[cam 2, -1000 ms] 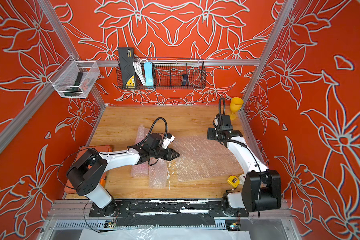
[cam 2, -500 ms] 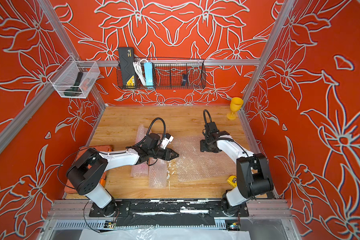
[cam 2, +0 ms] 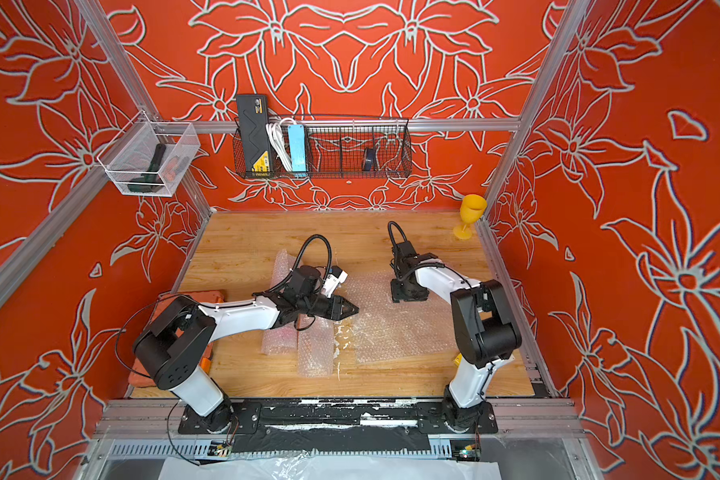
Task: Unpack wine glasses from bubble wrap
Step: Move the bubble wrap to the center of the board.
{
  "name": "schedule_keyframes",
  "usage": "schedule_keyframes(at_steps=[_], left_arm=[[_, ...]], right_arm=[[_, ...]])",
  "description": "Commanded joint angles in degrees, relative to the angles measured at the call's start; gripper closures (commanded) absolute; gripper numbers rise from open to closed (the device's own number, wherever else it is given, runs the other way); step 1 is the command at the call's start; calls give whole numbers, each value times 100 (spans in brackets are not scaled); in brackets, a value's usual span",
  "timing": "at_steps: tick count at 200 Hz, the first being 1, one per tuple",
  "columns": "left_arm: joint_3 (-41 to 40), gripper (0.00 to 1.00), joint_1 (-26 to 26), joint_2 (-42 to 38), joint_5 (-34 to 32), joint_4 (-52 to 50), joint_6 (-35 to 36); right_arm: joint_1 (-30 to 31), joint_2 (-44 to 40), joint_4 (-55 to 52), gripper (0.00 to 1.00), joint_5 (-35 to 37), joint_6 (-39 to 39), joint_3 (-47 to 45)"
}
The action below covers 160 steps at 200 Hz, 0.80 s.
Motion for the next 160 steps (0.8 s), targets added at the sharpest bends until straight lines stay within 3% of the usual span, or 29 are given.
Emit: schedule_keyframes(at_steps=[1,33,69,160], left_arm=[[33,65,-13,-124,16,23,25],[-51,65,-11,-263,-92,33,47],[14,65,-9,-322,-79,-112,86],[-90,65,1,-623,-273,-262,133]], right_arm=[[49,199,-60,37,105,47,132],[49,546,181,36,-47,119,221],[-14,1040,280,36,297,14,615],[-478,2431,-446,36,55,-449,3080]])
